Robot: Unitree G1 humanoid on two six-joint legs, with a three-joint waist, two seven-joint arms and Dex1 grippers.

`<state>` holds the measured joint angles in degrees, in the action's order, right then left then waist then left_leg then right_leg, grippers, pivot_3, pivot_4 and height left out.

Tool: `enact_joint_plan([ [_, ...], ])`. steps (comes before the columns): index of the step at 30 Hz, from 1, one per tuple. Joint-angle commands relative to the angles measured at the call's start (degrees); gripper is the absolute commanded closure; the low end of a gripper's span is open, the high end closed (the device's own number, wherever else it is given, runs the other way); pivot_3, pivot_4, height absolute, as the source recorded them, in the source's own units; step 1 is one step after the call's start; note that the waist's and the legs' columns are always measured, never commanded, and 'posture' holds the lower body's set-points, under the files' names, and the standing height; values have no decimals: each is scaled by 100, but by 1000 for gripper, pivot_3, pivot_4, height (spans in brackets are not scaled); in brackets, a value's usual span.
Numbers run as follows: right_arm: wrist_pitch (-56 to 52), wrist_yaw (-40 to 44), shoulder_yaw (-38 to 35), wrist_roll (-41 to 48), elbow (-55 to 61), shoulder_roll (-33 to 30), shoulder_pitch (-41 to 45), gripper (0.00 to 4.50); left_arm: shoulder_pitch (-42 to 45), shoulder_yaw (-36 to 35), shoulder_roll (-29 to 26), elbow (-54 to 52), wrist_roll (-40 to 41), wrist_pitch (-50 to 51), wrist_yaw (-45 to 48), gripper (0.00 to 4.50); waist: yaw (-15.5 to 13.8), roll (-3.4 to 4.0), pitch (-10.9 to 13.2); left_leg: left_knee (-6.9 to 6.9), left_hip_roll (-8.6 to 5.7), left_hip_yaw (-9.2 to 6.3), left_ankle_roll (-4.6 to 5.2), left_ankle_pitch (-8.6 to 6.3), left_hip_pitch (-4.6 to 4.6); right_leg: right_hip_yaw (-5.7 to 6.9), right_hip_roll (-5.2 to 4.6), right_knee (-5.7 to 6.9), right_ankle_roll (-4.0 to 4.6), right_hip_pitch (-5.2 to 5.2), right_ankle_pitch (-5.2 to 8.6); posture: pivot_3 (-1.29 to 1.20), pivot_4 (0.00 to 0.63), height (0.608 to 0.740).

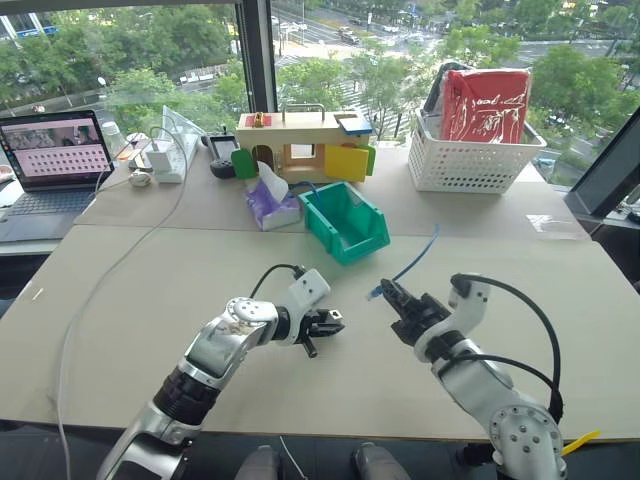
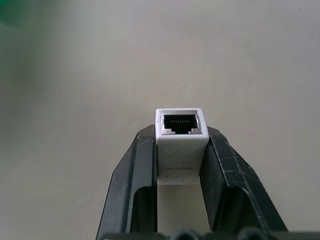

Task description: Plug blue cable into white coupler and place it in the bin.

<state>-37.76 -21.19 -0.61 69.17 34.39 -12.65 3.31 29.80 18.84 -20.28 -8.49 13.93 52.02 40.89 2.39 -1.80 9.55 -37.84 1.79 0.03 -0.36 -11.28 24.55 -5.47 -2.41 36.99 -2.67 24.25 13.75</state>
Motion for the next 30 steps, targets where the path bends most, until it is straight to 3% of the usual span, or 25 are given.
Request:
enact_joint_plan([
  [1,-271,153,121,100,99,-109,198,4500,-42,61,123,-121,72,386,-182,3837,1,0,0,0,0,0,0,0,-1,0,0,0,0,-1,0,0,150,715],
  [30,-681,748,114,-343,-1074,235,749,4500,-291,-259,546,-479,297,684,-883,3837,-18,0,0,0,-3,1,0,0,-12,-2,-2,1,0,-10,-1,0,150,715],
])
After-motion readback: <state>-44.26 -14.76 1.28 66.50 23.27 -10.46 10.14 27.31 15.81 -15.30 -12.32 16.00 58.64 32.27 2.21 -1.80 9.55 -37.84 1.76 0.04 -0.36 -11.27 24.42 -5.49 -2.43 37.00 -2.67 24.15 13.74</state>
